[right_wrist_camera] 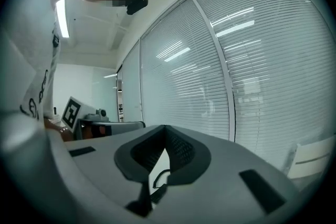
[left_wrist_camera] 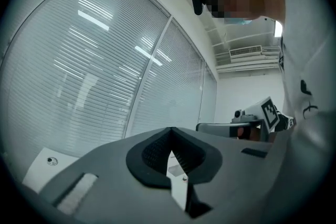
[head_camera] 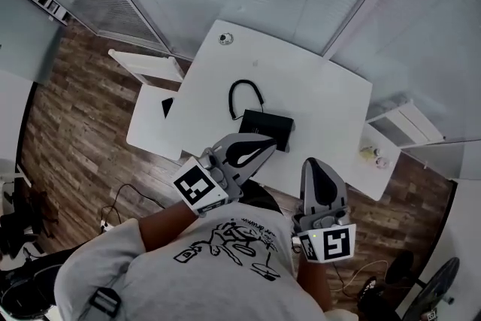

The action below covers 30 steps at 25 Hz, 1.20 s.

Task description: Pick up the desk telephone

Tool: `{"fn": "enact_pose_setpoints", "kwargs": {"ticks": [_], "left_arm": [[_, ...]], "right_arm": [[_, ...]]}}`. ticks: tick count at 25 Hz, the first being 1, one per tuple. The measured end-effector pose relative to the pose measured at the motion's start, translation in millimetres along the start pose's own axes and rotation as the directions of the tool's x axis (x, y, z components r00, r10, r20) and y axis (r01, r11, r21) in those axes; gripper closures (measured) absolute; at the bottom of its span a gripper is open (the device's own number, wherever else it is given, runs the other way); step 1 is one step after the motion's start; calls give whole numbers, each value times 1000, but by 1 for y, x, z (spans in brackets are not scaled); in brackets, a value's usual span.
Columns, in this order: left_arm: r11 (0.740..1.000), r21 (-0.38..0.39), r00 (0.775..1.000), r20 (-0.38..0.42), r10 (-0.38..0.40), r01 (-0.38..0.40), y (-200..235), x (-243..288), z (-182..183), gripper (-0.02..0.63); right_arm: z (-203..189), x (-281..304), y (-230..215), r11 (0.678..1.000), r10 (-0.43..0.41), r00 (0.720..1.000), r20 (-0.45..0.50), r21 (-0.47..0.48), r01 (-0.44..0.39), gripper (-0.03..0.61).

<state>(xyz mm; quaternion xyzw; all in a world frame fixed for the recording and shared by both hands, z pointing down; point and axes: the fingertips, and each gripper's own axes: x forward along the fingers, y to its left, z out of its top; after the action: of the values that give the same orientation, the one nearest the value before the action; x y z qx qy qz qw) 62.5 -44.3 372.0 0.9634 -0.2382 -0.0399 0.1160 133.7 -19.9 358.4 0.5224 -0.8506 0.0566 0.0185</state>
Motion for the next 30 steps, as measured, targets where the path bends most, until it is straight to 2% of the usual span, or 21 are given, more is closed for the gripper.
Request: {"fn": "enact_pose_setpoints", "kwargs": {"ticks": [7,12,17,22,25,30], "left_arm": [[998,-12,998,18,54,-54,13,42,-1,611],[998,4,997,51,63,-63,17,54,5,611],[998,34,998,40,48,-50,27,59,14,611],[999,5,999,36,34,-35,46,53,22,611],[1000,15,999,29,21,-22,57,49,25,611],[999,-1,999,18,32,-32,75,40,24,611]], "right_arm": [[5,12,-46,999,34,999,0,-16,-34,574],[7,19,-60,999,42,999,1,-19,-42,574],[12,34,-61,999,39,999,6,-20,-39,574],[19,52,-51,999,37,999,10,-10,-37,574],[20,62,-47,999,34,999,3,-5,-34,572],[17,76,-38,999,31,999,-18,7,-31,572]]}}
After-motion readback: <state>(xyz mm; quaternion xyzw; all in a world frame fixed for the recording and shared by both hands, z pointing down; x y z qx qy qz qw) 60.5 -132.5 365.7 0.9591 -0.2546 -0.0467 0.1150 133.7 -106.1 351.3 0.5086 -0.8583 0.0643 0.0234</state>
